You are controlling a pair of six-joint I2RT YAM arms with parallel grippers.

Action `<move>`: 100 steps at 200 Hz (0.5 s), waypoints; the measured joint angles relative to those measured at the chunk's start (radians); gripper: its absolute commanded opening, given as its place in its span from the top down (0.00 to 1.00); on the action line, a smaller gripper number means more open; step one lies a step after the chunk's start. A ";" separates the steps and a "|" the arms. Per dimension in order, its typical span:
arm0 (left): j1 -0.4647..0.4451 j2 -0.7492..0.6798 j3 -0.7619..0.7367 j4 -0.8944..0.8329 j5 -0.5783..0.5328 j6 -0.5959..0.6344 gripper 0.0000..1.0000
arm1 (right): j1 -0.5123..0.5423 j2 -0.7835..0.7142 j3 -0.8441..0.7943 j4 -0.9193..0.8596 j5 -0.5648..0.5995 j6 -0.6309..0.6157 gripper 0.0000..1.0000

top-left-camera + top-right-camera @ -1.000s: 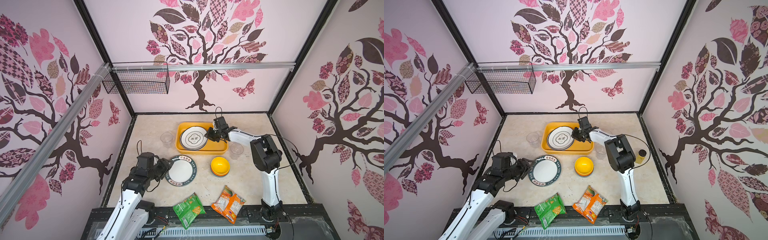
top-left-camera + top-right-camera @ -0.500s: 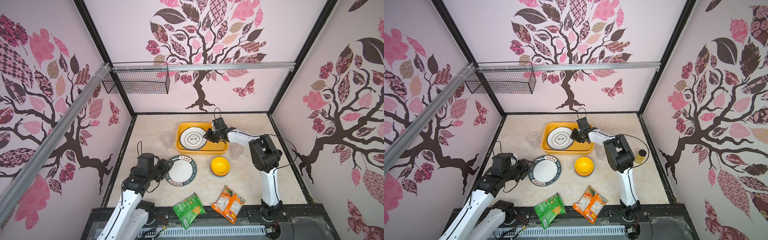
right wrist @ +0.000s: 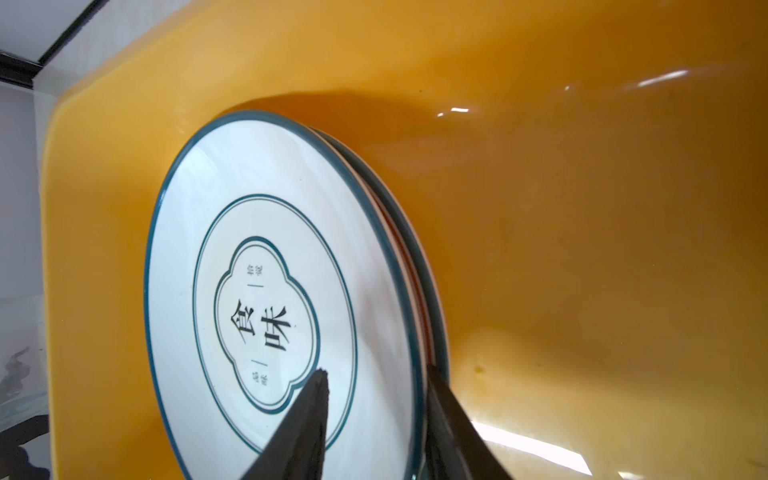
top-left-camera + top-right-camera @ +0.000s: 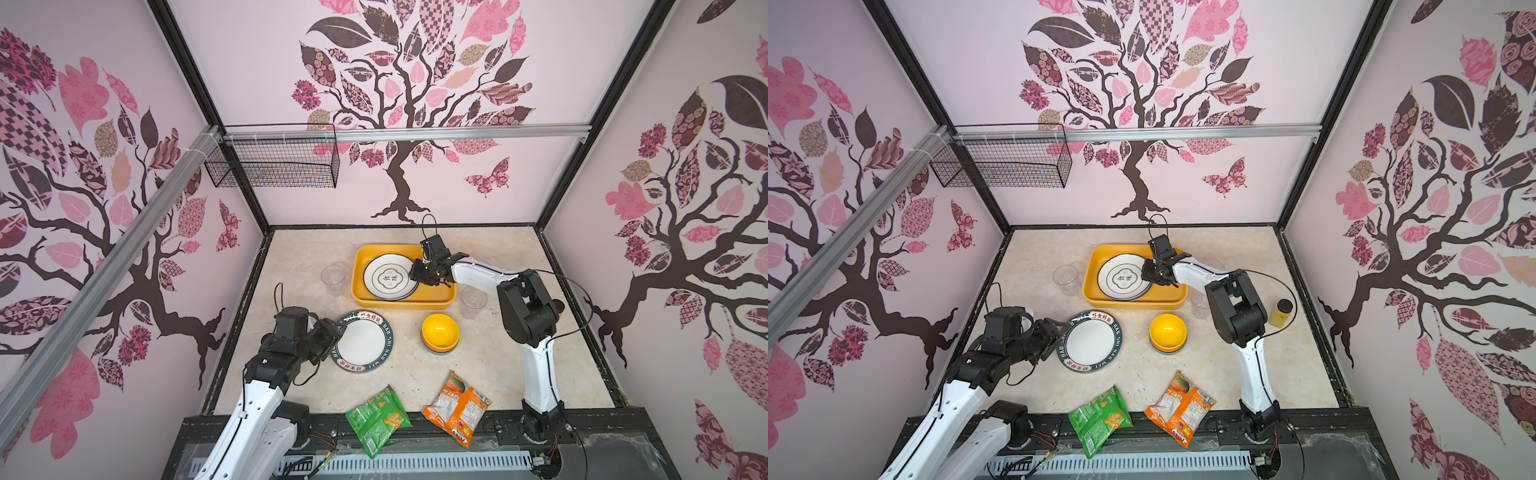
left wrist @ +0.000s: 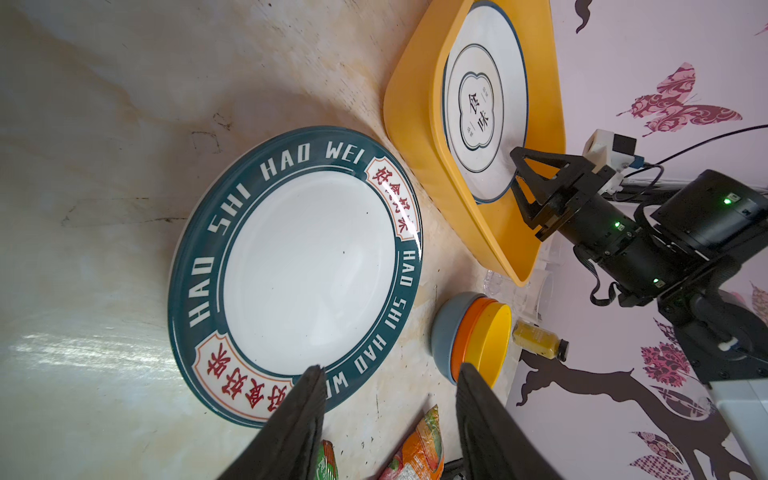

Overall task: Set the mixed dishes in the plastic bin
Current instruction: 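Press the plate flat in the bin with the right gripper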

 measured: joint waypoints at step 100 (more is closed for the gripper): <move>0.000 -0.014 -0.007 -0.015 -0.003 -0.012 0.46 | 0.031 0.000 0.121 -0.159 0.140 -0.098 0.56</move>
